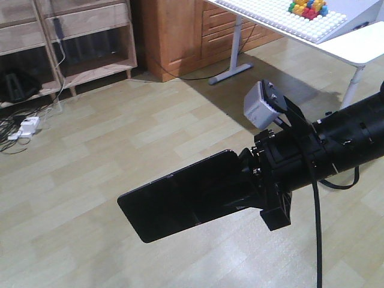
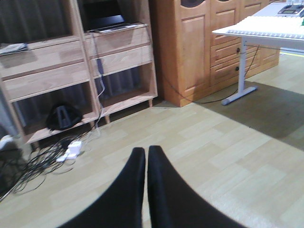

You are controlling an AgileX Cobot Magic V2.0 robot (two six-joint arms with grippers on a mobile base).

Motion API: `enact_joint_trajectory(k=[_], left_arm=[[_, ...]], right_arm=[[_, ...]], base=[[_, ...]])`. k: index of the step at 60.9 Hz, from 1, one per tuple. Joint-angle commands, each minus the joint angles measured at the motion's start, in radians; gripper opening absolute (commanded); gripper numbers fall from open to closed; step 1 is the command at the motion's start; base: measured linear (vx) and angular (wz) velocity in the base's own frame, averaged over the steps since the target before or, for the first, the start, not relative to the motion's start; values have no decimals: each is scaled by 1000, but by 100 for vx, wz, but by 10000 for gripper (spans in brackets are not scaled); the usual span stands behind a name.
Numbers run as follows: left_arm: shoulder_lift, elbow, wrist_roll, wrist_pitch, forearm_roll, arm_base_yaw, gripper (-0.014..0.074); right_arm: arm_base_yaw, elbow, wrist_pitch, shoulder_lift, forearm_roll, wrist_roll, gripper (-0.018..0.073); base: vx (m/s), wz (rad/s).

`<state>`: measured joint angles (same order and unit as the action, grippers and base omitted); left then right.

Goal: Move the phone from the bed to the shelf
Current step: 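Keep holding the phone while driving past the white pegboard table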

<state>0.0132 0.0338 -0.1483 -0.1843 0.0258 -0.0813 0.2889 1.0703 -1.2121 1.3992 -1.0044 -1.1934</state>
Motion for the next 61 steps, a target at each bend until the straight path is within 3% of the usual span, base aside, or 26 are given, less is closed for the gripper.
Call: enact_joint_trajectory(k=[1,61], left_arm=[[13,-21,6,72,9,-1,1],[13,-21,6,72,9,-1,1]], right_arm=[[-1,25,-75,-35,-80,-12,-3],[-1,25,-75,-35,-80,-12,-3]], base=[[42,-19],[44,-6]])
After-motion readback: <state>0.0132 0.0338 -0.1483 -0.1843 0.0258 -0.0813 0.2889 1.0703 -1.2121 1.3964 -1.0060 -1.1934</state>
